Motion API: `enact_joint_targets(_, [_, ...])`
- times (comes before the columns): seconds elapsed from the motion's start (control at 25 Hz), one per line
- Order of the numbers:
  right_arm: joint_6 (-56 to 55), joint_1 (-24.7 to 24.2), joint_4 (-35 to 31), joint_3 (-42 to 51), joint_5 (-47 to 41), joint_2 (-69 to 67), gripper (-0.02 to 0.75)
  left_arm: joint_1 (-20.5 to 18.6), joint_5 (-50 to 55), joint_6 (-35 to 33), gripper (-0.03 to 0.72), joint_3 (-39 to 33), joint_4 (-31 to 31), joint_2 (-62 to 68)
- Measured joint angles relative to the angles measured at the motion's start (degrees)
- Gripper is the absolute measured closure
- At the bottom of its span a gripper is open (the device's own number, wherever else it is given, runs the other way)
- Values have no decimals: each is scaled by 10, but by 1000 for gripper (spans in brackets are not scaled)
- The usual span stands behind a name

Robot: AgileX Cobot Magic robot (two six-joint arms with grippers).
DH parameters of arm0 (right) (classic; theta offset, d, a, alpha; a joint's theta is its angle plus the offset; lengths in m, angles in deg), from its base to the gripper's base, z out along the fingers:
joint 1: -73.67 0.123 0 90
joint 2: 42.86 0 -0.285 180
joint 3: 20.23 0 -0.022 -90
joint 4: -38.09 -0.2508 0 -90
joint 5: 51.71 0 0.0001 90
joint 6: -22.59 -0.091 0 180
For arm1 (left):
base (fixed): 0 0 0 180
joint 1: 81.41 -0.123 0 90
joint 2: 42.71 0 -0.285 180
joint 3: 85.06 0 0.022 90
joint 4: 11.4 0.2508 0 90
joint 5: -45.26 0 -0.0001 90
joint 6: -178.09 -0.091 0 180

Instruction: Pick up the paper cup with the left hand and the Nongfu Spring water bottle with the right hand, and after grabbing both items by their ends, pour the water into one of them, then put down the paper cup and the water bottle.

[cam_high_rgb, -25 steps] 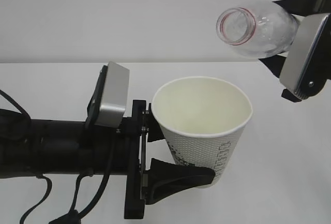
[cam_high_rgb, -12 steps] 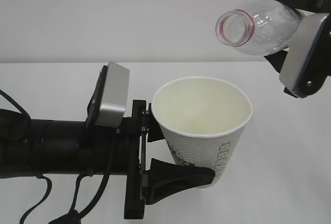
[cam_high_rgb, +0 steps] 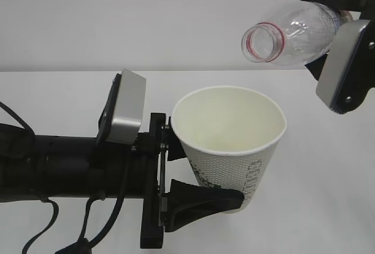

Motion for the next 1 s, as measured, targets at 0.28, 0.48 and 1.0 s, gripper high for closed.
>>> enact_joint_targets(0.28, [33, 0, -22, 0, 16, 0, 253, 0, 0, 0, 155, 0, 0, 0])
enact_joint_targets(0.48, [58, 0, -34, 0, 25, 0, 253, 0, 0, 0, 155, 0, 0, 0])
enact_joint_targets(1.0, [116, 0, -70, 0, 47, 0, 253, 0, 0, 0, 155, 0, 0, 0])
